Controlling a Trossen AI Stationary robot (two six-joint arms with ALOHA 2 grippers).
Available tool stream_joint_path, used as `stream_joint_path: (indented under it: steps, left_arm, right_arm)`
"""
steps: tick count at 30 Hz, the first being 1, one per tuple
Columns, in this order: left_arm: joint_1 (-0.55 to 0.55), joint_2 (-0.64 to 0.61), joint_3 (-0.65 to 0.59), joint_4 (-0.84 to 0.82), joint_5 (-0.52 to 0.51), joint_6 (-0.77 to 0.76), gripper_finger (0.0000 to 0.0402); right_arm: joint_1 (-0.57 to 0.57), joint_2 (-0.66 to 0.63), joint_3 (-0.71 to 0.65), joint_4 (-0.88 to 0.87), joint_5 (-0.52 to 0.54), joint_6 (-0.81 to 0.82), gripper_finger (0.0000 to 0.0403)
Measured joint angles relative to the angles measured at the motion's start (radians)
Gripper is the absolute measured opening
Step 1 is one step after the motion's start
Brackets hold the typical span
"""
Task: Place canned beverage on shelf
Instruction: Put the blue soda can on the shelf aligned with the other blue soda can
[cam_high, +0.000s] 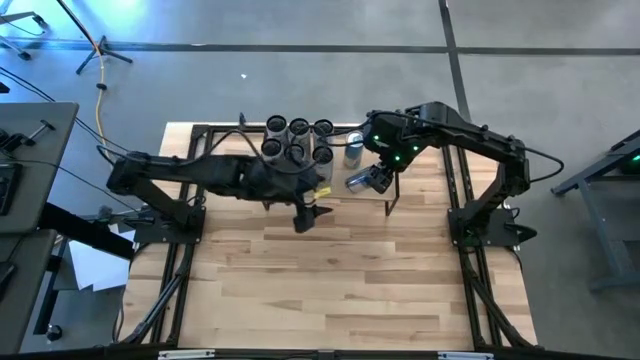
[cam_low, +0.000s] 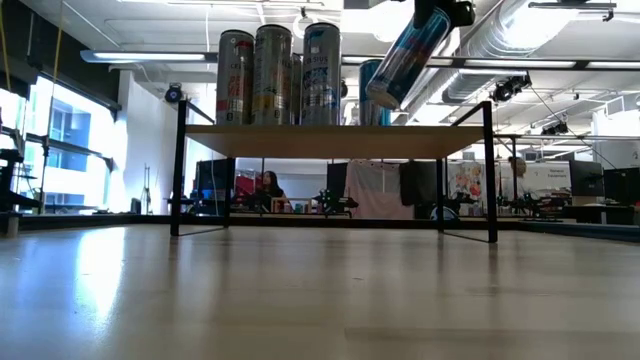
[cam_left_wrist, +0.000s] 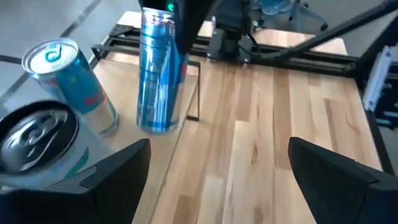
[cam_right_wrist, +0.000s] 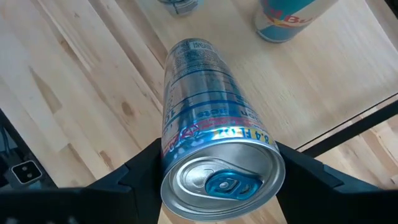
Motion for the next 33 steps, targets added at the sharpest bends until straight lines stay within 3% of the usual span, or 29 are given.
stream_joint_path:
  steps: [8,16,21,28,33]
  left_arm:
    - [-0.02,0.025,-0.022,0.197,-0.053,0.008,0.0351]
    - [-0.054,-0.015,-0.254,0.55,-0.045,-0.092,0.0327]
    - [-0.063,0.005,-0.279,0.579,-0.066,-0.122,0.024]
    - [-0.041,0.104,-0.278,0.622,-0.124,-0.149,0.0028]
    - [-0.039,0.159,-0.275,0.633,-0.151,-0.204,0.0014]
  right_arm:
    - [0.0,-0.059,0.0,-0.001,0.017,0.006,0.0232]
    - [0.0,-0.084,0.0,-0.001,0.019,0.025,0.0232]
    - [0.001,-0.084,0.0,-0.001,-0.021,0.029,0.0232]
    - [0.0,-0.084,-0.009,0.003,-0.001,0.035,0.0232]
    - [0.001,-0.084,-0.092,0.001,-0.002,0.059,0.0232]
